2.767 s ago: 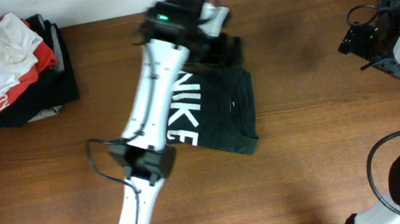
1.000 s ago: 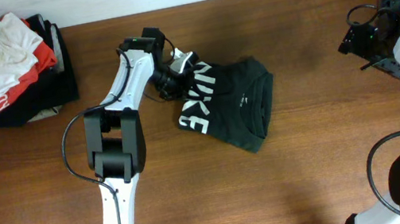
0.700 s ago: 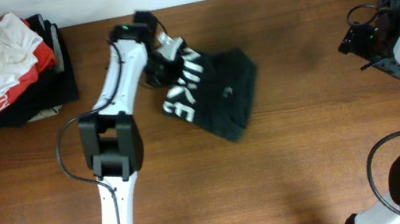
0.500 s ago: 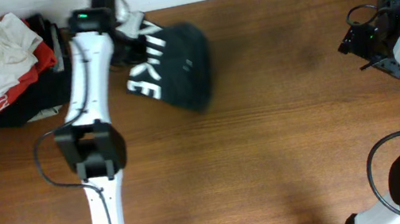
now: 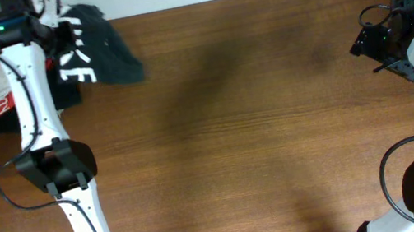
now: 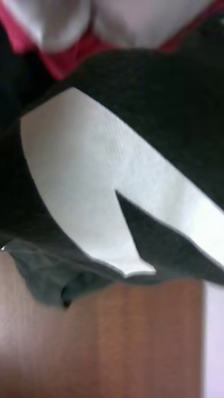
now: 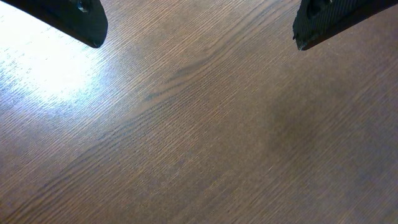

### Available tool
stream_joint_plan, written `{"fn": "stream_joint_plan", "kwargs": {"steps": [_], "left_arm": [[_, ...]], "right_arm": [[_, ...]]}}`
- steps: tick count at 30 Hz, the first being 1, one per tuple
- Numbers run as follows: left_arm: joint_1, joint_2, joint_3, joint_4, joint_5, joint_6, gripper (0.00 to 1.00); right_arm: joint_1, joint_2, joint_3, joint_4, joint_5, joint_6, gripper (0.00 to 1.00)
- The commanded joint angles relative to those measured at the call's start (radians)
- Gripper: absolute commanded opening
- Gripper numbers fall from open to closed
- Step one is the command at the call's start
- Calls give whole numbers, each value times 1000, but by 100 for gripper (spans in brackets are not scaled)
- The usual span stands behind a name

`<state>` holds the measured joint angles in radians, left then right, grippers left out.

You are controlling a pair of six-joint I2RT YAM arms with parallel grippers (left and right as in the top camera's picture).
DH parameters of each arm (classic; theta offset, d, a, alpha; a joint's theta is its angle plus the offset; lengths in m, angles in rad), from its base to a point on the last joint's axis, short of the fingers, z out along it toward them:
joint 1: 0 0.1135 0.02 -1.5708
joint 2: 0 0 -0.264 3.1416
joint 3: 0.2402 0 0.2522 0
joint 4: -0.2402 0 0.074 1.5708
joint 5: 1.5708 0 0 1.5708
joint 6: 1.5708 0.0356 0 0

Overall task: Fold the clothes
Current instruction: 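Carry the folded shirt with the left gripper onto the top-left clothes stack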

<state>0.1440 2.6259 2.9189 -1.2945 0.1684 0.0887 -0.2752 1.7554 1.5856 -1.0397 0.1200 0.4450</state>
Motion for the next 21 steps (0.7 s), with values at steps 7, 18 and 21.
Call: {"fn": "stream_joint_plan", "kwargs": {"steps": [7,18,21], "left_arm": [[111,-68,187,43,151,-132,1],[218,-68,187,142,150,-169,1],[250,-68,186,143,136,-86,1]], "right_arm": [[0,3,1,3,23,5,99],[0,3,1,3,23,5,99],[0,3,1,3,23,5,99]]}}
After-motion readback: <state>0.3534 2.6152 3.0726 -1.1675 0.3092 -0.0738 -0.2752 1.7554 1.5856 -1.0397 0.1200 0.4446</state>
